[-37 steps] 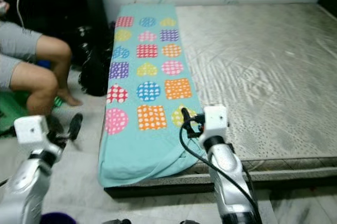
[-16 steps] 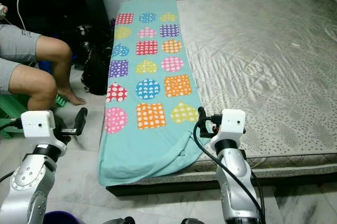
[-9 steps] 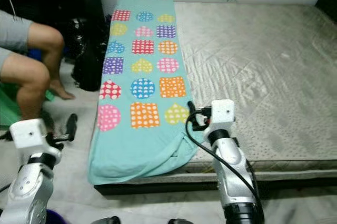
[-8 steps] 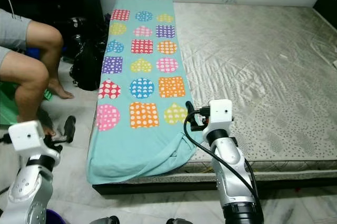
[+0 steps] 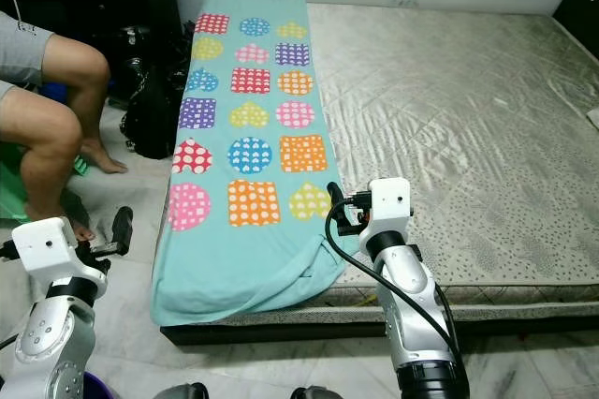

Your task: Clean up the room

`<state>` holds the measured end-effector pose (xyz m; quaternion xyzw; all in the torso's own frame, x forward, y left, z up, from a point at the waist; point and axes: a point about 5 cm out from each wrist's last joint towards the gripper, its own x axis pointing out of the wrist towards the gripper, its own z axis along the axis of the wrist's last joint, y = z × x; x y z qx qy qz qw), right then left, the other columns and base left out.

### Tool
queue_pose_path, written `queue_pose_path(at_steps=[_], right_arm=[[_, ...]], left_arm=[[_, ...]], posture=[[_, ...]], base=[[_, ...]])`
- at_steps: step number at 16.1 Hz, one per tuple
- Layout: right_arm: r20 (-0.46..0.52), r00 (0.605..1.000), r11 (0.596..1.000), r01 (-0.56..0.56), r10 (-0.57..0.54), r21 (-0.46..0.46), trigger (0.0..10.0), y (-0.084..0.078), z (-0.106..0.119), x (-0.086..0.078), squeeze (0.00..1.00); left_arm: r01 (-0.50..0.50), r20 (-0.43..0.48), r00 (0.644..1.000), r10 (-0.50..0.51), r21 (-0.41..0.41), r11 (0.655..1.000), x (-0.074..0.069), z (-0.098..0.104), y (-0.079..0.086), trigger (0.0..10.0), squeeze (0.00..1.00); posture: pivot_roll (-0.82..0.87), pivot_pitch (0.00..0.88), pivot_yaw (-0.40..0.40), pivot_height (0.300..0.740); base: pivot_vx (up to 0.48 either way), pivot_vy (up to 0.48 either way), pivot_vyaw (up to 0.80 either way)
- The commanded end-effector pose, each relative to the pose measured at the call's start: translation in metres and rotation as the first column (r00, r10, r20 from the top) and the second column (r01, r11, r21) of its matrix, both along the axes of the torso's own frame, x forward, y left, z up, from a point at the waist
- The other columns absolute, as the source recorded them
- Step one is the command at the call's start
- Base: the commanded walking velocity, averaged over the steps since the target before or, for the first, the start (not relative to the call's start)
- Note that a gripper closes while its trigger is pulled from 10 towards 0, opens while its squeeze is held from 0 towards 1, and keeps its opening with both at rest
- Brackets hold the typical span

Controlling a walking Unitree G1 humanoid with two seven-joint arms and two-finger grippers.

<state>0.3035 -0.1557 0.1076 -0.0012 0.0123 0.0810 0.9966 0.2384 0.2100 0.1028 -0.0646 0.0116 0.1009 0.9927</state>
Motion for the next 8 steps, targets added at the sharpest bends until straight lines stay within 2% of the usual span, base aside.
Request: queue_pose_path(at_steps=[1, 3, 8], right_arm=[[-0.02, 1.0, 1.0, 0.002, -0.002, -0.005, 10.0, -0.0028, -0.0039, -0.0027, 0.0], [-0.019, 1.0, 1.0, 0.006, -0.006, -0.002, 10.0, -0.0028, -0.0038, -0.0031, 0.0], [-0.011, 1.0, 1.0, 0.003, -0.003, -0.002, 10.0, -0.0018, -0.0022, -0.0025, 0.0]], left_arm=[[-0.001, -0.012, 1.0, 0.001, -0.004, 1.0, -0.0006, -0.0004, -0.0007, 10.0, 0.0], [-0.034, -0.025, 0.999, 0.033, -0.009, 0.999, 0.0001, -0.0015, 0.0031, 10.0, 0.0], [-0.039, -0.03, 0.999, 0.039, -0.002, 0.999, 0.0003, -0.0015, 0.0037, 10.0, 0.0]], posture=[[-0.06, 0.157, -0.06, 0.672], [-0.06, 0.158, -0.056, 0.647], [-0.06, 0.155, -0.055, 0.583]], base=[[0.0, 0.0, 0.0], [0.0, 0.0, 0.0], [0.0, 0.0, 0.0]])
